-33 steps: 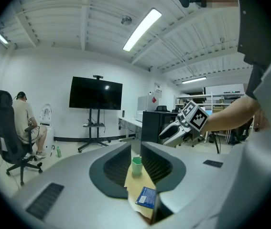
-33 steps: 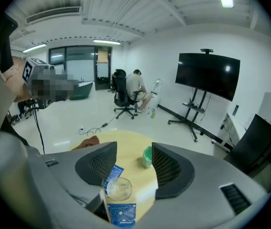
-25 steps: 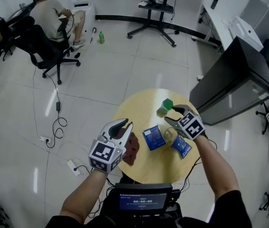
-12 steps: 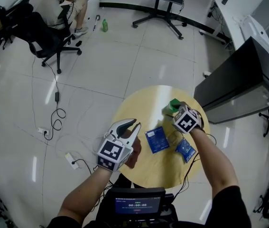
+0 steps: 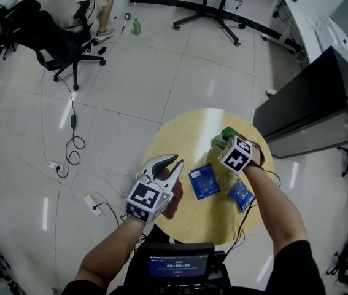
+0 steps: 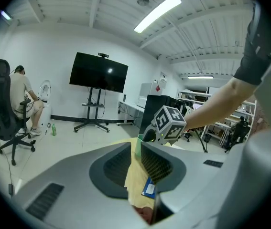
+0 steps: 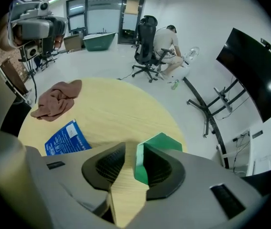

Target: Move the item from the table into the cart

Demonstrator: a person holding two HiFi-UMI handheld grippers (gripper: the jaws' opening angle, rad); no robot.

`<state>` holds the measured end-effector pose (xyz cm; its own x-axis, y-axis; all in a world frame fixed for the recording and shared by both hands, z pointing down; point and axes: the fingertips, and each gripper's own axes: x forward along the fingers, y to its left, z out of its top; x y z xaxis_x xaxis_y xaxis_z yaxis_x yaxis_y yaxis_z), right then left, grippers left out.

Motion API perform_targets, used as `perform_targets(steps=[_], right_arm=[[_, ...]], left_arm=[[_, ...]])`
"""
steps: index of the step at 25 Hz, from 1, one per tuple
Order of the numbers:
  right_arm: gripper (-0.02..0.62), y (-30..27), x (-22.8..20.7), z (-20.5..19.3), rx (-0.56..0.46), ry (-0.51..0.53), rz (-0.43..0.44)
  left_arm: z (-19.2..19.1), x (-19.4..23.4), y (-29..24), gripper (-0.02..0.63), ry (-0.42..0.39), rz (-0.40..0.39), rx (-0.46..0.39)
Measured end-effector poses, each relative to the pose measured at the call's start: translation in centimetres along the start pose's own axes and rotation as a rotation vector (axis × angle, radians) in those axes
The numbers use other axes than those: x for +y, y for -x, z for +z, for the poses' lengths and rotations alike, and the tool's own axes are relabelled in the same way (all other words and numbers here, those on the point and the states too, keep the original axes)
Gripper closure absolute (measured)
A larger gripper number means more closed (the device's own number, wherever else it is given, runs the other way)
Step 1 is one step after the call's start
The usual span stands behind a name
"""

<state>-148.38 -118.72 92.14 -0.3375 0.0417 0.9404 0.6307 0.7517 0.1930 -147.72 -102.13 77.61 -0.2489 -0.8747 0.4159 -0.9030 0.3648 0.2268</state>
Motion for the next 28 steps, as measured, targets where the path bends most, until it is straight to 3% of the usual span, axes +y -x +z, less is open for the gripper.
perform_targets(steps=[1, 2, 12, 18, 21, 28], right_arm=[[0.539, -0.1, -0.4, 0.0, 0.007, 0.003, -0.013], [0.558, -0.1, -0.6, 0.0, 0.012, 0.006, -0.020], [0.570, 0.2, -0.7, -0.2, 0.012, -0.001, -0.015], [0.591, 3.3, 0.1, 0.2, -0.050, 0.001, -0.078], [0.591, 8.3, 0.6, -0.2, -0.120, -0.078, -0.097], [0.592, 26.5, 2.4, -5.0, -0.295, -0.206, -0.219]], left_arm=[[-0.1, 0.1, -0.2, 0.523, 0.003, 0.000, 0.004], [-0.2, 0.2, -0.3, 0.523, 0.006, -0.001, 0.007], [-0.4, 0.4, 0.0, 0.523, 0.011, 0.017, 0.016], [0.7, -0.4, 1.4, 0.525, -0.004, 0.010, -0.008], [3.0, -3.2, 2.7, 0.525, -0.035, -0.010, -0.027], [11.1, -13.6, 8.2, 0.540, -0.126, -0.019, -0.137]])
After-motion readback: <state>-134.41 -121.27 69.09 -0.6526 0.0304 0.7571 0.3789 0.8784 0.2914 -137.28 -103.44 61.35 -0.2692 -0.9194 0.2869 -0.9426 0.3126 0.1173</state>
